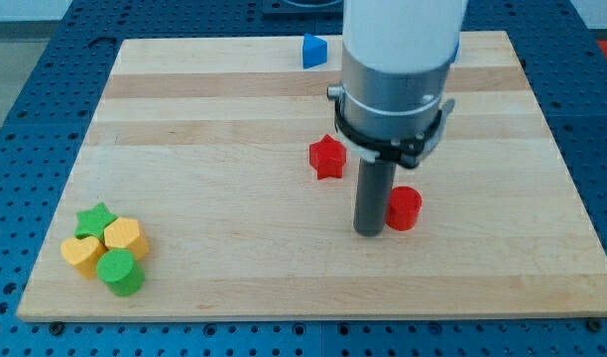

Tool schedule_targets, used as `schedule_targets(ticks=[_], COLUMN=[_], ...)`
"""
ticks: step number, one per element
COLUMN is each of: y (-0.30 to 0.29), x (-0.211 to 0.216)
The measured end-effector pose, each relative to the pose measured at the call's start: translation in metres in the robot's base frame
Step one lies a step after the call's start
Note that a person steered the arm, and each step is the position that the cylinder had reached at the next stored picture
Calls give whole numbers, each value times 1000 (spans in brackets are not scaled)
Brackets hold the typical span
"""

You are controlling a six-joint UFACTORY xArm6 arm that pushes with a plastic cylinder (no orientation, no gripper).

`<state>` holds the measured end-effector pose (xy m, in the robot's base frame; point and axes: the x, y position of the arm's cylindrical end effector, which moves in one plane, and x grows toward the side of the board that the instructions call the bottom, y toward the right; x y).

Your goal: Move the red circle towards center

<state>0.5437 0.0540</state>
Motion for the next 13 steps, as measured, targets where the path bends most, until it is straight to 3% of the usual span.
schedule_targets(ticks=[1,3,4,6,9,11,13], y=[14,18,19,74,26,59,-12], x=[20,-33,-38,-14,-67,-75,-91])
